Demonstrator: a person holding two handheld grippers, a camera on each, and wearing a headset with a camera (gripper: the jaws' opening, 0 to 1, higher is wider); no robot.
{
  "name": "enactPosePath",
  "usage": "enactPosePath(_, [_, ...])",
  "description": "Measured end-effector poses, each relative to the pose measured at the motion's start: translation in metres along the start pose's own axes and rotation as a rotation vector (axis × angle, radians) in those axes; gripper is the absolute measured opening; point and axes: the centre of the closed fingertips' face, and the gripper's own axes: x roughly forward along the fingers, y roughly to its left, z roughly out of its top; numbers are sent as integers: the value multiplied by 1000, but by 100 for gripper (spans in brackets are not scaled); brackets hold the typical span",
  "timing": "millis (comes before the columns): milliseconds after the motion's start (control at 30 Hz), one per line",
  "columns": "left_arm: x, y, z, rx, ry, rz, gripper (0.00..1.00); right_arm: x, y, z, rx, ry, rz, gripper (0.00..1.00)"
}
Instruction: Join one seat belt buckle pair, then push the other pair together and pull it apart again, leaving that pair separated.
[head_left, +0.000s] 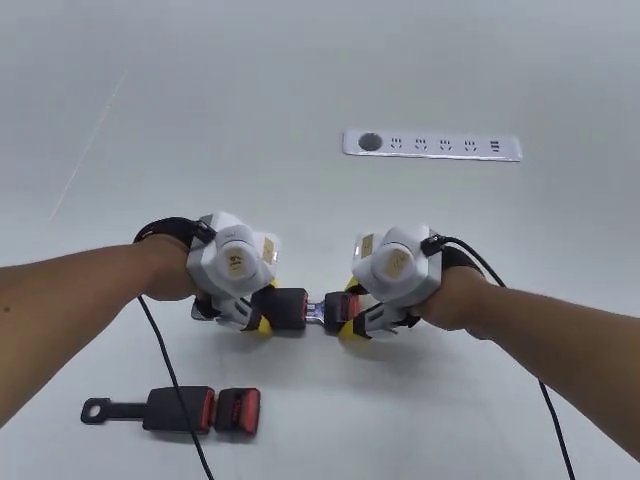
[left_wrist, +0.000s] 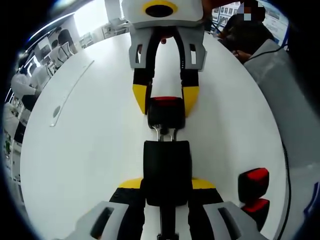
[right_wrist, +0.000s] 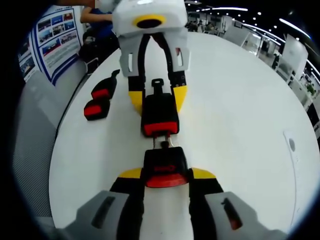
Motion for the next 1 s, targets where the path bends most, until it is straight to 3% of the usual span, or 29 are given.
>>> enactPosePath(433, [1,0,-2,-7,-4,2,34,-8,1,-11,7,-7,-12,34])
enactPosePath(1000, [0,0,-3,-11,-13,3,34,-34,-1,-50,34,13,-24,35])
